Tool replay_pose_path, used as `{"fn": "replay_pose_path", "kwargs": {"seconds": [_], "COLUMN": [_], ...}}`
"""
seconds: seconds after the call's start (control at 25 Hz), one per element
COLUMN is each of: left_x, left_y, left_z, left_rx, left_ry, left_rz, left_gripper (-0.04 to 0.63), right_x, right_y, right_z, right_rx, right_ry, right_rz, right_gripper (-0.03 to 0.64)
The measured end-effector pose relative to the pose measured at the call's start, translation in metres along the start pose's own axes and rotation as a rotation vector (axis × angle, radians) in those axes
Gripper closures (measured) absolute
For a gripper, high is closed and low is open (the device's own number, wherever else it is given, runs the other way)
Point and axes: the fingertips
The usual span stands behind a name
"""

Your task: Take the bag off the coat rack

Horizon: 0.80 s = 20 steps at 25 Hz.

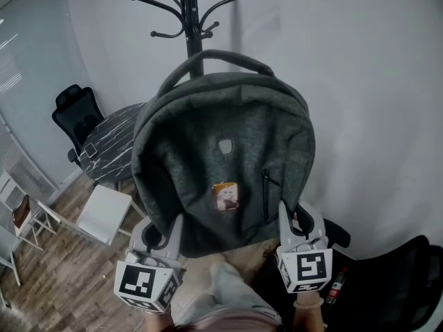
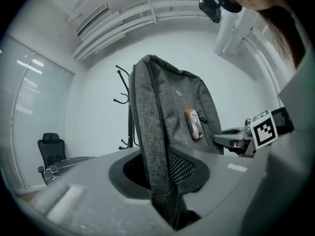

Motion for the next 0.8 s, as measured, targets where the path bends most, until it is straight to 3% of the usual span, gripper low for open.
{"fn": "replay_pose_path", "kwargs": {"seconds": [0.8], "left_x": [-0.020], "left_y": [-0.005], "left_z": [0.010], "left_rx": [0.000], "left_ry": [0.012], "left_rz": [0.040], "left_gripper": [0.508], "right_x": [-0.022], "right_y": [0.006], "right_z": [-0.001], "right_rx": [-0.009], "right_ry": [-0.006], "right_rz": [0.021], "right_gripper": [0.554]}}
Point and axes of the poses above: the fingertips, and each gripper's own axes: z backward along the fingers, x to its right, y out of its top, and after that the axes turned 11 degrees about -x, right-handed
